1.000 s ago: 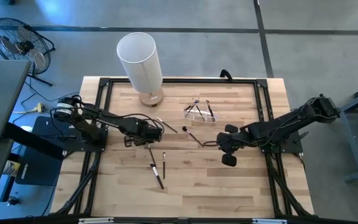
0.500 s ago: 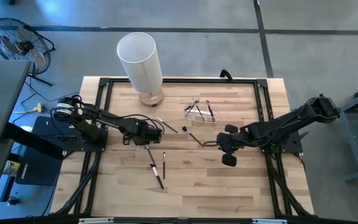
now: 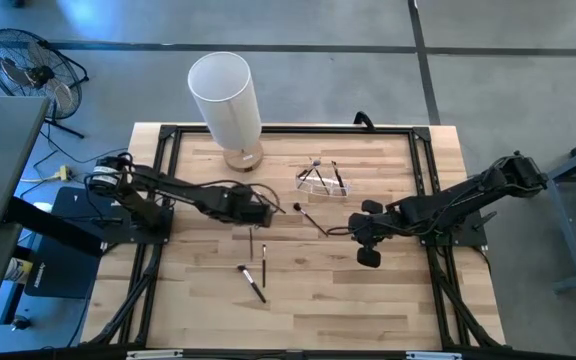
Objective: Put items in baskets/containers
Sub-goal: Put the black eyeshadow brush into the transparent organizer
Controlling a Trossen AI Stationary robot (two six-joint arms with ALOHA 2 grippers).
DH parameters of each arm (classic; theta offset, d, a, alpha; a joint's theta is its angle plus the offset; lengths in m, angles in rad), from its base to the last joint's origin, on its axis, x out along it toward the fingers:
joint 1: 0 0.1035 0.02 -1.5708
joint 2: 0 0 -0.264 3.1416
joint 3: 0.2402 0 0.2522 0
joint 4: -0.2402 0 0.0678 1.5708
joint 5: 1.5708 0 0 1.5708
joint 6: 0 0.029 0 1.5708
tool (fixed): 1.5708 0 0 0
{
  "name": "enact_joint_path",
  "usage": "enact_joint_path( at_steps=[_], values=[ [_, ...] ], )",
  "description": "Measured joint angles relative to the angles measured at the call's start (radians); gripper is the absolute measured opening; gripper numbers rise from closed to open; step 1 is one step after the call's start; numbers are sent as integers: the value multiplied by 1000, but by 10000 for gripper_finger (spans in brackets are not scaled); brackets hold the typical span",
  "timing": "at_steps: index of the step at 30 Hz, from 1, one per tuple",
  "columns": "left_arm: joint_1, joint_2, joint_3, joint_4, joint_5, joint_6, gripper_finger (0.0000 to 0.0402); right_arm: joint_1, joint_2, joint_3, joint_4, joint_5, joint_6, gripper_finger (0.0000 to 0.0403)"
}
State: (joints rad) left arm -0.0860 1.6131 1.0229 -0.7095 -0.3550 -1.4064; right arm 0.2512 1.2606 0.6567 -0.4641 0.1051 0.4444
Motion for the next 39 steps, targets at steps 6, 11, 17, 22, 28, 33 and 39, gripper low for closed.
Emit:
enact_joint_path(
  at_steps=[6,11,17,22,28,33,39],
  values=[
    [0,0,178,0,-235,227,0,0,0,0,8,0,19,4],
    [3,-2,338,37,-485,565,0,0,0,0,24,4,35,1],
    [102,-4,356,371,-473,962,0,0,0,0,23,87,107,3],
    [222,-4,307,690,-181,1181,0,-3,0,0,24,141,202,3],
    [341,65,231,988,113,1227,0,-3,0,0,24,180,317,2],
    [379,152,229,1143,292,1227,0,-22,0,0,17,185,397,2],
    [388,229,229,1219,379,1262,0,-43,0,0,19,185,455,2]
  ],
)
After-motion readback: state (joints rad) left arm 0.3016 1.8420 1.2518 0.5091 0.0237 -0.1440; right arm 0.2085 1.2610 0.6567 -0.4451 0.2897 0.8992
